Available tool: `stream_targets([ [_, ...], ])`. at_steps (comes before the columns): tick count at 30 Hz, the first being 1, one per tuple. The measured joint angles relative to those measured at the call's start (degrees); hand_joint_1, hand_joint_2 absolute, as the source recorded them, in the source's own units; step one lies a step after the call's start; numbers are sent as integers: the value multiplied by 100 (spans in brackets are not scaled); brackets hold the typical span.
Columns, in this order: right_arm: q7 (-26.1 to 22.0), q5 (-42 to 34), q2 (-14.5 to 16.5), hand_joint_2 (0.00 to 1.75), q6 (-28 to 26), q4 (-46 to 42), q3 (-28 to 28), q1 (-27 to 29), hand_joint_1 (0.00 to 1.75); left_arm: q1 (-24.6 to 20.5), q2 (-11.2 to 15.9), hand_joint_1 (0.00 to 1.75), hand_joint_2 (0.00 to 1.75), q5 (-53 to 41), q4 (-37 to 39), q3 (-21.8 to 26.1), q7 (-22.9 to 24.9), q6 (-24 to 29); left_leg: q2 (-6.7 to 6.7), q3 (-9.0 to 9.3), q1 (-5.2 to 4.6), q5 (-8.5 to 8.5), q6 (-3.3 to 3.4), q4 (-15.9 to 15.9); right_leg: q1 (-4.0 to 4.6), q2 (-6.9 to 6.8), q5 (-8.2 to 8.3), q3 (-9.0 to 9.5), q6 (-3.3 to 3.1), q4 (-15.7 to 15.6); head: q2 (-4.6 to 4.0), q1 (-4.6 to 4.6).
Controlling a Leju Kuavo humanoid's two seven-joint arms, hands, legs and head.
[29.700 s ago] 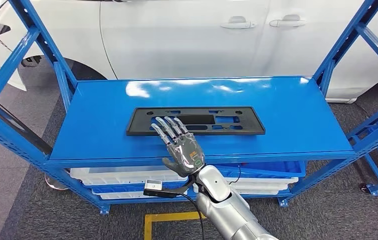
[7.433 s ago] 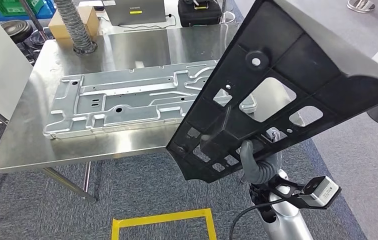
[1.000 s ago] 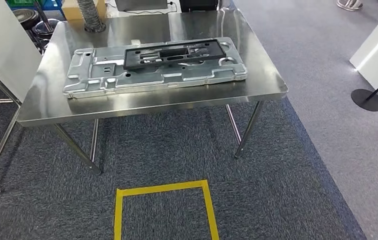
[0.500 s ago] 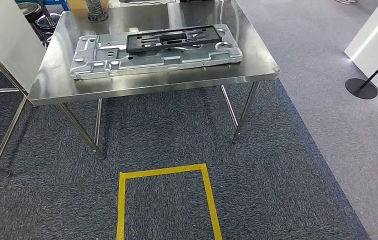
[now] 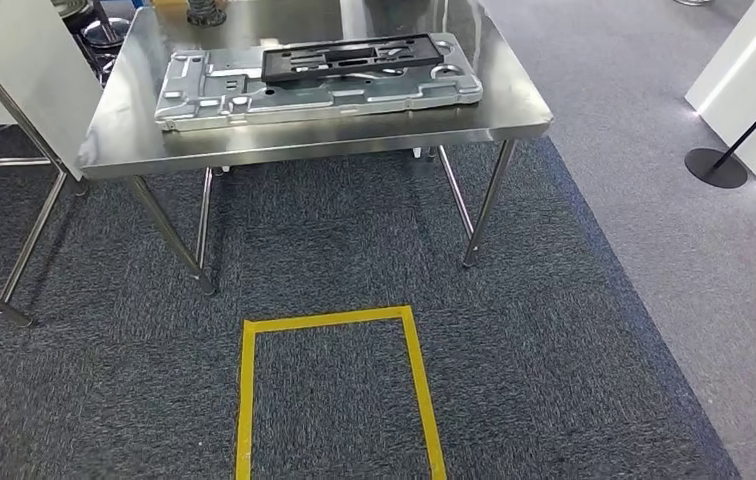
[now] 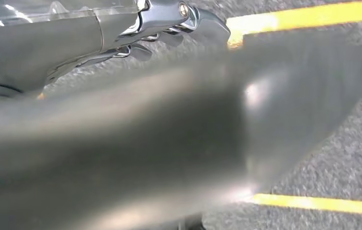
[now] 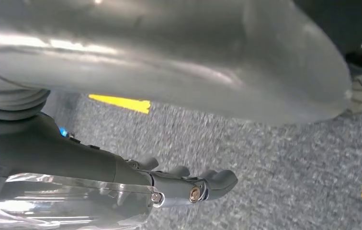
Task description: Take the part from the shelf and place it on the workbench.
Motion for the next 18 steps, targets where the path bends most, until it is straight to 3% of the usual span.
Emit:
stream_targets([
  [1,10,-29,-2,44,37,0,-22,-2,0,8,-3,0,175,-3,1,1,23,11,6,-25,4,31,43,-12,-12,6,-12,-26,37,34,-1,-1],
  [2,31,-55,-4,87,68,0,-46,3,0,15,-6,0,175,-4,1,2,47,22,13,-50,12,72,85,-27,-24,18,-101,-75,71,143,-1,6],
  [4,79,-100,-9,175,123,0,-98,17,0,15,-10,0,175,-8,1,3,88,42,23,-126,17,154,142,-38,-53,43,-501,-298,133,696,-2,18],
  [6,124,-149,-11,175,174,0,-145,28,0,15,-10,0,175,-12,1,3,111,50,27,-221,10,219,158,-30,-74,50,-905,-559,177,1423,-1,23],
  [7,141,-176,-14,131,196,0,-171,32,0,16,-10,0,175,-16,1,3,119,52,27,-261,8,245,154,-24,-84,50,-970,-589,189,1597,-1,23],
  [8,156,-205,-17,131,213,0,-201,34,0,17,-10,0,175,-21,1,3,124,52,26,-292,8,267,146,-15,-92,50,-927,-504,192,1551,0,23],
  [10,168,-244,-27,131,234,0,-253,33,0,16,-17,0,175,-32,1,3,127,45,24,-325,8,295,124,7,-100,49,-622,-30,162,843,-1,25],
  [11,169,-252,-35,175,236,0,-272,30,0,14,-23,0,175,-37,1,3,127,40,25,-337,-4,301,105,26,-88,49,-498,221,132,417,-1,25],
  [12,169,-257,-43,175,237,0,-285,26,0,11,-28,0,175,-40,1,3,127,34,27,-347,-15,310,81,40,-77,47,-414,394,97,101,-1,21],
  [13,169,-258,-49,175,238,0,-299,25,0,8,-32,0,175,-44,1,3,126,29,29,-356,-22,319,54,51,-62,47,-385,475,66,-68,0,19],
  [15,177,-259,-55,175,240,0,-331,28,0,3,-35,0,175,-44,1,3,123,15,33,-365,-24,348,-6,34,-47,48,-370,465,11,-117,-1,13],
  [18,208,-260,-68,175,230,0,-364,37,0,-1,-36,0,175,-44,1,3,112,-5,30,-353,-31,364,22,-13,-50,48,-321,476,-18,-186,-1,0],
])
